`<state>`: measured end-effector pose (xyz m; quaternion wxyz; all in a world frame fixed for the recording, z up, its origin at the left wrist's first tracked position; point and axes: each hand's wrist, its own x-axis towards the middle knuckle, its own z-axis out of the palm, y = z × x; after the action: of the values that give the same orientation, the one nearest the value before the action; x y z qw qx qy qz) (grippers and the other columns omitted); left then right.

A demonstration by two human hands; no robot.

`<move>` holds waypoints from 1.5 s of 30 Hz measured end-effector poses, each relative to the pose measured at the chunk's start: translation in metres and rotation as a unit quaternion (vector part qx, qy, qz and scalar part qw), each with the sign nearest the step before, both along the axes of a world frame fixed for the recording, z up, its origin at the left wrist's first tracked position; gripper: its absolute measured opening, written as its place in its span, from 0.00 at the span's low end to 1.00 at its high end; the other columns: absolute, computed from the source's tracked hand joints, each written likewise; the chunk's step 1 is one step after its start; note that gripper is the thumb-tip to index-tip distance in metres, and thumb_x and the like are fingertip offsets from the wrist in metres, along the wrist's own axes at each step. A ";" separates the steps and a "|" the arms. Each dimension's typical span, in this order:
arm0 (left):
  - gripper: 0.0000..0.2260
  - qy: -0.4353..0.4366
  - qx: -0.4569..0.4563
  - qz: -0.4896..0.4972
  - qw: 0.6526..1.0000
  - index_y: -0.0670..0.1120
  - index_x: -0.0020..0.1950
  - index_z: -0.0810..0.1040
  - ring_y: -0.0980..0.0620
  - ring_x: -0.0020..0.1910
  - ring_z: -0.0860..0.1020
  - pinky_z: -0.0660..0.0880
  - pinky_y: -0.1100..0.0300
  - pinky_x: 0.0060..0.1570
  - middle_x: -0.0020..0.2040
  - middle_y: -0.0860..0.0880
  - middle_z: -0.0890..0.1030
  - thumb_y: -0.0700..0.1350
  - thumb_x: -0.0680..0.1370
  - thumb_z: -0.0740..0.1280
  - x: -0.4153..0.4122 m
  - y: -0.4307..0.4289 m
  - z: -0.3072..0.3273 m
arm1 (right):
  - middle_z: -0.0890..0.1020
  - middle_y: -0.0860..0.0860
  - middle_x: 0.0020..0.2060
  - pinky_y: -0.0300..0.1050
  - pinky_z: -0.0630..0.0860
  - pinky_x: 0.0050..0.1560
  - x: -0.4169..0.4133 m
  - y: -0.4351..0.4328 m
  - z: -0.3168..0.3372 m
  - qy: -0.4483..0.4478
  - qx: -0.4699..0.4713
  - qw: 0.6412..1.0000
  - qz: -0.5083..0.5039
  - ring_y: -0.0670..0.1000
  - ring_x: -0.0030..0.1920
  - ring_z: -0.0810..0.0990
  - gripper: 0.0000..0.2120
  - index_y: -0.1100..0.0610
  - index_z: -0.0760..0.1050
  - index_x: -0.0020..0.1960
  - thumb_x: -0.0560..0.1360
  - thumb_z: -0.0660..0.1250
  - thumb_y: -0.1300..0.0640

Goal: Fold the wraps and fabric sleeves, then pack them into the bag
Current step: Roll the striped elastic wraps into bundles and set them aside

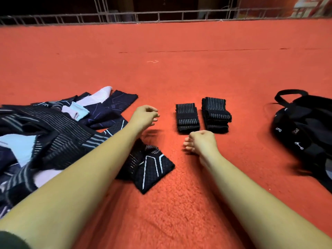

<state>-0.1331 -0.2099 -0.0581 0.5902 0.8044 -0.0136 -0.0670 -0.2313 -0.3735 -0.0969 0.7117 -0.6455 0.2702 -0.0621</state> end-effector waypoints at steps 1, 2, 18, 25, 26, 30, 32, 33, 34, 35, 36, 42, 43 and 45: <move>0.08 -0.009 0.020 -0.011 1.000 0.47 0.46 0.76 0.56 0.37 0.77 0.73 0.63 0.39 0.43 0.48 0.81 0.36 0.80 0.63 -0.009 0.014 0.006 | 0.78 0.54 0.30 0.41 0.73 0.27 -0.006 0.008 0.002 0.012 -0.016 0.999 0.035 0.53 0.28 0.76 0.11 0.58 0.71 0.37 0.75 0.58 0.67; 0.09 -0.024 0.044 -0.026 0.998 0.48 0.44 0.76 0.56 0.37 0.77 0.73 0.63 0.39 0.42 0.49 0.81 0.36 0.80 0.64 -0.018 0.028 0.011 | 0.78 0.54 0.30 0.41 0.72 0.28 -0.011 0.016 0.003 0.018 -0.036 0.997 0.072 0.54 0.29 0.76 0.11 0.57 0.71 0.36 0.75 0.58 0.67; 0.23 -0.092 0.455 -0.193 0.864 0.52 0.64 0.78 0.50 0.53 0.80 0.73 0.56 0.52 0.46 0.55 0.81 0.60 0.72 0.74 -0.093 0.160 -0.023 | 0.77 0.50 0.31 0.45 0.71 0.37 -0.028 0.121 -0.009 -0.007 -0.241 0.902 0.359 0.47 0.31 0.73 0.15 0.56 0.75 0.38 0.65 0.80 0.52; 0.14 -0.182 0.300 -0.135 0.927 0.48 0.40 0.73 0.56 0.34 0.70 0.64 0.65 0.35 0.35 0.53 0.73 0.47 0.70 0.78 -0.110 0.156 -0.023 | 0.75 0.45 0.27 0.33 0.67 0.27 -0.045 0.119 0.004 -0.021 -0.053 0.944 0.326 0.41 0.26 0.71 0.12 0.53 0.71 0.37 0.74 0.73 0.59; 0.14 -0.191 0.284 -0.131 0.931 0.49 0.38 0.72 0.57 0.34 0.69 0.64 0.65 0.35 0.35 0.53 0.73 0.47 0.70 0.78 -0.112 0.155 -0.019 | 0.75 0.44 0.27 0.33 0.67 0.27 -0.047 0.118 0.006 -0.018 -0.023 0.943 0.332 0.41 0.26 0.72 0.13 0.53 0.71 0.36 0.75 0.72 0.60; 0.17 -0.212 0.232 -0.143 0.939 0.52 0.34 0.70 0.58 0.37 0.71 0.66 0.65 0.40 0.38 0.54 0.73 0.45 0.69 0.79 -0.117 0.155 -0.007 | 0.76 0.47 0.30 0.34 0.69 0.28 -0.052 0.112 0.015 -0.035 0.030 0.951 0.305 0.41 0.25 0.73 0.11 0.53 0.70 0.41 0.76 0.71 0.62; 0.17 -0.214 0.204 -0.141 0.945 0.53 0.34 0.71 0.56 0.42 0.74 0.69 0.63 0.45 0.42 0.54 0.76 0.45 0.69 0.79 -0.120 0.156 -0.003 | 0.76 0.48 0.31 0.34 0.69 0.28 -0.057 0.108 0.022 -0.052 0.005 0.956 0.290 0.41 0.26 0.73 0.12 0.53 0.70 0.40 0.75 0.72 0.62; 0.16 -0.206 0.186 -0.136 0.951 0.52 0.35 0.71 0.55 0.45 0.77 0.71 0.60 0.48 0.43 0.53 0.78 0.45 0.70 0.79 -0.122 0.157 -0.002 | 0.75 0.49 0.30 0.34 0.67 0.27 -0.058 0.105 0.026 -0.064 -0.007 0.957 0.284 0.42 0.26 0.71 0.13 0.53 0.69 0.39 0.74 0.72 0.62; 0.15 -0.193 0.165 -0.132 0.958 0.51 0.35 0.71 0.54 0.46 0.78 0.73 0.58 0.50 0.44 0.53 0.80 0.45 0.70 0.78 -0.123 0.157 0.000 | 0.73 0.49 0.30 0.34 0.66 0.26 -0.059 0.101 0.029 -0.078 -0.012 0.957 0.278 0.43 0.26 0.69 0.13 0.54 0.69 0.39 0.74 0.73 0.62; 0.15 -0.181 0.150 -0.129 0.963 0.50 0.36 0.71 0.55 0.47 0.79 0.74 0.56 0.52 0.45 0.53 0.82 0.44 0.71 0.78 -0.125 0.157 0.002 | 0.73 0.50 0.30 0.35 0.65 0.26 -0.062 0.098 0.034 -0.092 -0.009 0.957 0.275 0.44 0.26 0.69 0.13 0.54 0.69 0.39 0.74 0.73 0.63; 0.15 -0.174 0.141 -0.127 0.966 0.50 0.36 0.71 0.56 0.47 0.80 0.74 0.55 0.53 0.46 0.53 0.83 0.44 0.72 0.77 -0.127 0.156 0.004 | 0.74 0.50 0.30 0.36 0.65 0.27 -0.064 0.093 0.038 -0.103 -0.008 0.955 0.277 0.45 0.29 0.70 0.11 0.55 0.71 0.40 0.74 0.73 0.63; 0.15 -0.136 0.141 -0.208 0.958 0.46 0.39 0.67 0.56 0.48 0.81 0.76 0.55 0.50 0.51 0.53 0.85 0.42 0.76 0.73 -0.135 0.151 0.007 | 0.76 0.51 0.33 0.39 0.69 0.36 -0.085 0.067 0.039 -0.054 -0.047 0.917 0.393 0.47 0.34 0.72 0.06 0.58 0.76 0.42 0.77 0.69 0.62; 0.16 -0.114 0.146 -0.240 0.953 0.47 0.39 0.65 0.52 0.48 0.81 0.77 0.52 0.51 0.52 0.50 0.85 0.44 0.76 0.72 -0.136 0.151 0.005 | 0.73 0.50 0.31 0.37 0.68 0.33 -0.088 0.065 0.036 -0.040 -0.028 0.914 0.403 0.46 0.31 0.69 0.08 0.57 0.72 0.41 0.78 0.67 0.63; 0.17 -0.093 0.191 -0.275 0.938 0.51 0.38 0.65 0.44 0.47 0.81 0.78 0.44 0.53 0.51 0.44 0.84 0.54 0.74 0.72 -0.139 0.150 0.001 | 0.70 0.49 0.29 0.35 0.66 0.30 -0.095 0.061 0.028 -0.021 -0.019 0.909 0.416 0.44 0.28 0.66 0.10 0.55 0.68 0.41 0.80 0.64 0.62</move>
<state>-0.2726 -0.0601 -0.0569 0.3804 0.8692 -0.2760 -0.1534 -0.3261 -0.3121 -0.0693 0.6660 -0.7116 -0.0389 0.2205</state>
